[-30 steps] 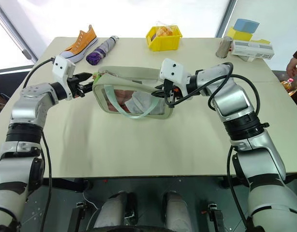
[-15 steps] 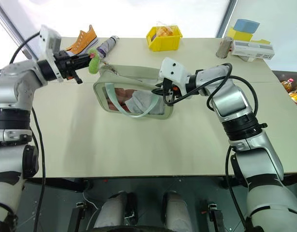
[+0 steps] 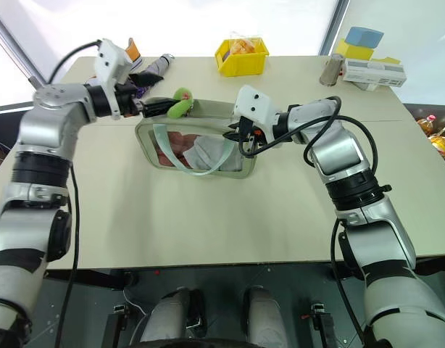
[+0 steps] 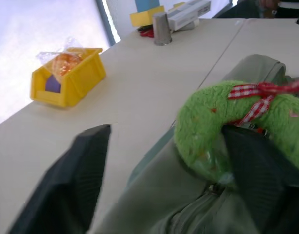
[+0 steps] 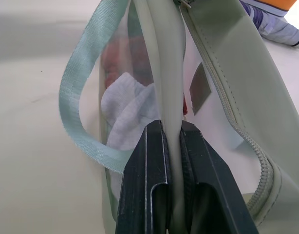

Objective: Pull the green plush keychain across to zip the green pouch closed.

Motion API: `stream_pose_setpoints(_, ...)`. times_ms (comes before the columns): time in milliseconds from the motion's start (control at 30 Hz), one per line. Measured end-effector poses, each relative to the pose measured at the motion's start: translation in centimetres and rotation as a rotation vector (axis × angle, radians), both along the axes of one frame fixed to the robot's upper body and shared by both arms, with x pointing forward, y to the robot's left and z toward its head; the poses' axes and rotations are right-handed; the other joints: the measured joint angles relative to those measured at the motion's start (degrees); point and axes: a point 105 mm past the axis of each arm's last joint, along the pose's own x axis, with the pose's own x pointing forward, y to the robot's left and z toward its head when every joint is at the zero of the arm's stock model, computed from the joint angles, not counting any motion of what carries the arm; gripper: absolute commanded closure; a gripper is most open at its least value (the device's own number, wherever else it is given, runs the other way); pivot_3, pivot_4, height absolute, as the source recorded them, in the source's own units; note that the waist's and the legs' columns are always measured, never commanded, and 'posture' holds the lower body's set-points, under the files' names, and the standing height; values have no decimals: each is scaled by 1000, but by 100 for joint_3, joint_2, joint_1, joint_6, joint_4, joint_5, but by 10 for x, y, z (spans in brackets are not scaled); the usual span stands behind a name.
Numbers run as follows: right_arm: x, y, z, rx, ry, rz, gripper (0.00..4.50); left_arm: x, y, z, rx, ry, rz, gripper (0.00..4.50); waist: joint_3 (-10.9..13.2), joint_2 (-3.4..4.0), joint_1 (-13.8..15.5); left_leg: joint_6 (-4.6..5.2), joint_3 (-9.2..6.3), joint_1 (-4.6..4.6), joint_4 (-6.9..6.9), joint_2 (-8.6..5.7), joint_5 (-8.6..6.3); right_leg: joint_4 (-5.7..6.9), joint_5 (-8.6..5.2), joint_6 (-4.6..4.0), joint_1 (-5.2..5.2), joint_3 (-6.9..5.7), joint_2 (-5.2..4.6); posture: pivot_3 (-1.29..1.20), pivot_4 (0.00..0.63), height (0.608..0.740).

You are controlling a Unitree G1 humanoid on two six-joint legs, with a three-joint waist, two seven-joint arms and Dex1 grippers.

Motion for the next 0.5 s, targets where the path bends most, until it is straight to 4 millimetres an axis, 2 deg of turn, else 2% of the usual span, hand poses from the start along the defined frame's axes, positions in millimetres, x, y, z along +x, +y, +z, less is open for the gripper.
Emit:
stream_pose_setpoints(100, 1, 0, 0, 2, -3, -1, 4500, -14, 21, 14, 54, -24, 19, 49, 0, 0, -6, 0, 1, -2, 0, 2, 0, 1, 0, 0, -4, 0, 0, 0, 150, 740)
stream_pose_setpoints(167, 2, -1, 0, 2, -6, -4, 4500, -27, 32, 15, 84, -21, 19, 49, 0, 0, 0, 0, 0, -1, 0, 2, 0, 2, 0, 0, -2, 1, -2, 0, 150, 740)
stream_pose_setpoints(233, 4, -2, -1, 5, -4, -9, 4500, -42, 40, 0, 116, 29, 8, 49, -1, 1, 3, 0, -2, 2, 0, 5, 0, 4, 0, 0, 1, 2, -3, 0, 150, 740)
stream_pose_setpoints(333, 7, -5, -1, 3, -8, -19, 4500, -56, 36, -35, 124, 130, -14, 49, -1, 1, 31, 0, -11, 2, 2, 7, 0, 4, -1, -1, 7, 2, -2, 0, 150, 740)
stream_pose_setpoints(433, 8, -3, -1, 8, -6, -15, 4500, -52, 33, -59, 115, 149, 27, 49, -2, 0, 44, 1, -12, 0, 3, 4, 0, 0, -1, -1, 8, 2, -2, 0, 150, 740)
stream_pose_setpoints(500, 7, -2, -1, 10, -5, -11, 4500, -45, 34, -65, 109, 131, 66, 583, -2, 0, 43, 0, -11, 0, 2, 1, 0, 1, -1, -1, 7, 1, -1, 0, 150, 740)
